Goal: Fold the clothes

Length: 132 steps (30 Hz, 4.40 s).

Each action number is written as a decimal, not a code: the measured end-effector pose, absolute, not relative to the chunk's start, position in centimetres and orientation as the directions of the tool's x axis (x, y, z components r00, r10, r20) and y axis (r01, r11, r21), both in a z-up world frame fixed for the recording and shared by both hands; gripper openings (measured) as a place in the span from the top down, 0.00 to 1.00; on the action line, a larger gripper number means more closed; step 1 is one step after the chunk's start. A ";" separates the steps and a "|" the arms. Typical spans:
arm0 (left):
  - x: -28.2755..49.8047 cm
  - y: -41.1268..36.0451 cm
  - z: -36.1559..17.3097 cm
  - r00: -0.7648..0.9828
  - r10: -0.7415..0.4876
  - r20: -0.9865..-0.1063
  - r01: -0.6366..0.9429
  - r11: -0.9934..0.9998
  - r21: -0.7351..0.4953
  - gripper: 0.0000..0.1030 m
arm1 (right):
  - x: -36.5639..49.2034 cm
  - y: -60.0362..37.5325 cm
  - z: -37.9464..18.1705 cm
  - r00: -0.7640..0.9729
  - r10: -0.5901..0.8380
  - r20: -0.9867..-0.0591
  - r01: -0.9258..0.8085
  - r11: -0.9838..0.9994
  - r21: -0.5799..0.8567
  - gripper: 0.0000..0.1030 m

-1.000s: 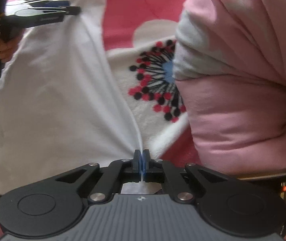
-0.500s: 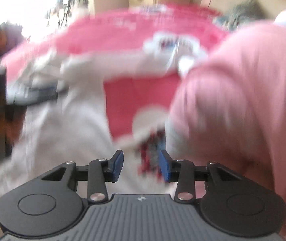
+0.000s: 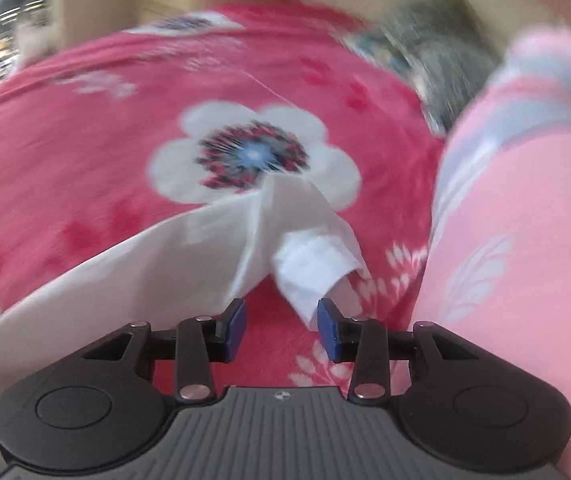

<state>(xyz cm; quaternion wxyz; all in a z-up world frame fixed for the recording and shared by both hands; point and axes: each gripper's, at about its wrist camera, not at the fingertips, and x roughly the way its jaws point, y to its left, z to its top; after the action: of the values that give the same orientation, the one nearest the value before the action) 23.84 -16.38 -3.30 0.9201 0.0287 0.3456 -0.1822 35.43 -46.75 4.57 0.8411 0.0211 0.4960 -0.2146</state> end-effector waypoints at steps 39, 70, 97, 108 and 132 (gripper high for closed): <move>27.6 -13.5 -1.8 0.720 -0.265 -0.641 0.215 0.964 -0.158 0.62 | 17.0 -35.9 34.0 0.818 0.294 -0.494 -0.130 0.932 0.339 0.99; 6.4 -2.3 0.5 0.422 -0.473 -0.773 0.357 0.871 -0.338 0.60 | -3.2 -33.4 5.9 0.433 0.575 -0.694 0.271 0.651 0.709 0.67; 7.1 -5.3 5.1 0.423 -0.553 -0.718 0.316 0.833 -0.455 0.96 | -1.3 -30.5 7.3 0.664 0.510 -0.547 0.060 0.693 0.719 0.99; 6.3 -2.7 9.6 0.403 -0.668 -0.625 0.218 0.734 -0.644 0.96 | -5.4 -31.1 7.2 0.616 0.611 -0.498 0.033 0.611 0.791 0.92; 7.1 2.3 -1.8 0.305 -0.591 -0.746 0.003 0.785 -0.620 0.77 | -1.1 -24.9 -1.4 0.461 0.499 -0.734 0.141 0.775 0.616 0.64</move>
<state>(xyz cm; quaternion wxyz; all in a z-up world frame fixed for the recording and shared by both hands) 7.14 2.28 -1.76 0.7634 -0.2644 0.5563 -0.1945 -1.13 -24.91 -1.44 0.7942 0.3158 0.5068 0.1126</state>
